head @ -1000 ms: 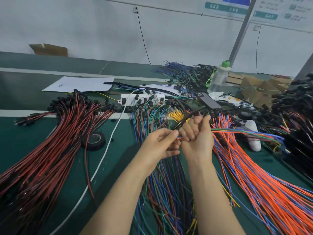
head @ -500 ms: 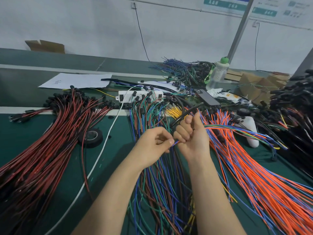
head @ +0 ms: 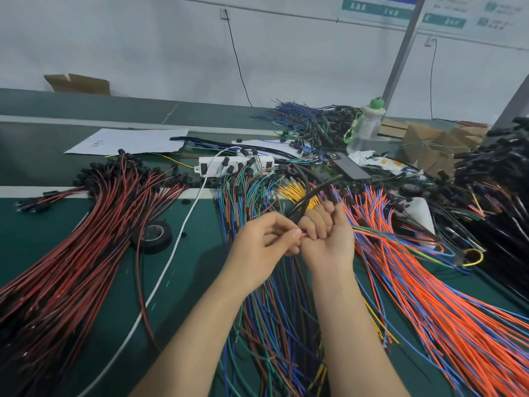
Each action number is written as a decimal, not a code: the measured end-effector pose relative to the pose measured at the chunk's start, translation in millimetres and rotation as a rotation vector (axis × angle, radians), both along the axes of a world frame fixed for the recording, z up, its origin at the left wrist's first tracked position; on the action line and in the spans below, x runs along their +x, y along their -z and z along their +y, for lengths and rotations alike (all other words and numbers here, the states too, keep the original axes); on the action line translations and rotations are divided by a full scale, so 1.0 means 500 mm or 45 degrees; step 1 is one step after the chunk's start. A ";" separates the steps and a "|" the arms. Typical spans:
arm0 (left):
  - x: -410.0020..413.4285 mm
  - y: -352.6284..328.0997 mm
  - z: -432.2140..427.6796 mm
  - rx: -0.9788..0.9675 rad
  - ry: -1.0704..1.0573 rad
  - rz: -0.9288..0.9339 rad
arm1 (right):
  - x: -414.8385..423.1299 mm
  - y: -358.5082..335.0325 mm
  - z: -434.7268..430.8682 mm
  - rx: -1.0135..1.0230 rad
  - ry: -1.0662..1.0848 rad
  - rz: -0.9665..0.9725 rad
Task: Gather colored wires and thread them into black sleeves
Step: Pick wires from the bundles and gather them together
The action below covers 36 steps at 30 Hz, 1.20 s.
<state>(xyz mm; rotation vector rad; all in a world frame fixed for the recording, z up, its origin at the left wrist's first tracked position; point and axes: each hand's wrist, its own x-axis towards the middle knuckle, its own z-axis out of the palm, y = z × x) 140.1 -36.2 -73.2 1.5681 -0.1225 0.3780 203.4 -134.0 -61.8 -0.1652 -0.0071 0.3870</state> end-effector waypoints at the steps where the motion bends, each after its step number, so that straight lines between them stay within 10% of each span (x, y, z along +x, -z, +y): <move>1: 0.000 0.000 0.003 -0.014 0.034 -0.009 | -0.001 0.003 -0.001 0.068 -0.036 0.028; 9: 0.003 0.009 0.024 -0.263 -0.040 0.165 | -0.004 0.002 0.008 0.036 -0.027 0.008; 15: 0.032 -0.024 -0.026 -0.993 -0.217 0.228 | -0.020 -0.001 0.040 -0.158 0.060 -0.157; 24: 0.059 -0.024 -0.053 -0.730 -0.304 0.255 | -0.027 0.007 0.053 -0.277 0.076 -0.137; 31: 0.190 -0.015 -0.033 0.714 -0.531 0.217 | 0.040 -0.014 -0.061 -0.547 0.462 -0.161; 36: 0.262 0.019 -0.074 1.181 -0.431 0.577 | 0.054 0.008 -0.069 -0.604 0.563 -0.076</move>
